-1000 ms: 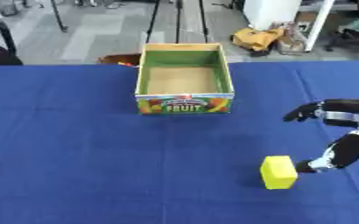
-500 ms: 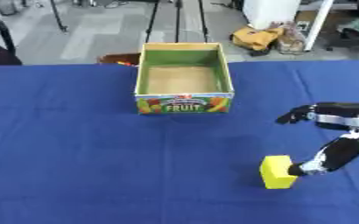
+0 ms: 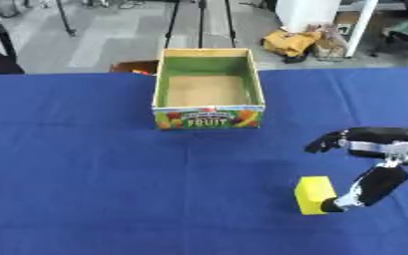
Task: Pick up objects on the table and place them in the box.
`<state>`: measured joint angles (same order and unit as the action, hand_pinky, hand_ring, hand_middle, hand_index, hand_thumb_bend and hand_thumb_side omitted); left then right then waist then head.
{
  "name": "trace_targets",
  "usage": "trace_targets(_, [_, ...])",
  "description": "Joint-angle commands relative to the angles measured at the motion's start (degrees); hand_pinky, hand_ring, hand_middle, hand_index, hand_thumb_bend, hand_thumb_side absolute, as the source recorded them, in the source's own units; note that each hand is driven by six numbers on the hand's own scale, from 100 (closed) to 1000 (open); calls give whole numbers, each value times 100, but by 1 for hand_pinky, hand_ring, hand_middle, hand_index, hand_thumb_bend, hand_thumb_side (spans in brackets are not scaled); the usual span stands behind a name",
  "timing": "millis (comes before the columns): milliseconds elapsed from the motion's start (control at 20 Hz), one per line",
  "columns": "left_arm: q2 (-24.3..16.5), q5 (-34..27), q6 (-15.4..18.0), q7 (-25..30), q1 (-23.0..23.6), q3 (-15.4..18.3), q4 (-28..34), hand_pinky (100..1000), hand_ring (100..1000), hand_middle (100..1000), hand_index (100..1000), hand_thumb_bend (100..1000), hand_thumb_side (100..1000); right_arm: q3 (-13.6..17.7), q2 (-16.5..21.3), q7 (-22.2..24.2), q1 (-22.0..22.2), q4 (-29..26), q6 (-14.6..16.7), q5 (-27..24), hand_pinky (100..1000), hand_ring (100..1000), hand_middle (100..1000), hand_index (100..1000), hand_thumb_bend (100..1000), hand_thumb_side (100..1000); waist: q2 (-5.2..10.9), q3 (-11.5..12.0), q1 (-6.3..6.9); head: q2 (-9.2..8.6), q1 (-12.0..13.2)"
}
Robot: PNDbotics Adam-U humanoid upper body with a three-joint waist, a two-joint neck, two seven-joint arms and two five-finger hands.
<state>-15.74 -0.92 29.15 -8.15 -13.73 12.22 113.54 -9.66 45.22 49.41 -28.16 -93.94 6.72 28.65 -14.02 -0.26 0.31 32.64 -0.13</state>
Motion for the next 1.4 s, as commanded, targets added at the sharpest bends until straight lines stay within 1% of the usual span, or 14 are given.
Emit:
trace_targets(50, [-101,-11,-30,2,-74,9,105,595,704,847,980,109,1000,-1,80,-118,-26,-32,12,118,931,920,865,996,569,484,69,13,4,-51,-23])
trace_targets(150, [-94,-11,-36,4,-78,6,105,595,704,847,980,108,1000,-47,43,-198,-12,24,25,219,927,916,858,989,562,469,62,20,4,-64,-33])
trace_targets(200, [-92,-12,-38,6,-82,4,105,595,704,847,980,108,1000,-68,25,-232,-12,65,30,260,926,916,856,986,564,482,58,23,4,-68,-37])
trace_targets(350, [-86,-14,-38,9,-88,3,105,595,704,847,980,108,1000,-108,-18,-318,-9,198,51,376,926,915,850,978,567,476,48,38,7,-78,-47])
trace_targets(550, [-78,-17,-37,12,-97,2,105,595,704,847,980,106,1000,-181,-59,-325,4,319,109,390,928,915,851,973,564,459,35,58,17,-93,-60])
trace_targets(900, [-74,-25,-26,17,-101,-4,105,595,705,847,980,105,1000,-222,-79,-356,4,511,132,543,926,917,850,958,530,455,24,93,38,-128,-83])
trace_targets(1000, [-72,-27,-22,19,-99,-4,105,595,705,848,980,104,1000,-227,-78,-366,-3,553,144,574,926,916,842,945,524,452,20,102,43,-129,-87])
trace_targets(1200, [-68,-25,-23,29,-100,-9,105,595,705,848,980,101,1000,-212,-59,-435,-25,570,162,623,922,908,796,903,505,456,9,99,48,-125,-106])
trace_targets(1400, [-64,-26,-27,42,-104,-14,105,594,705,848,980,101,1000,-230,-35,-469,-46,572,169,693,919,905,780,872,485,448,0,88,48,-135,-130])
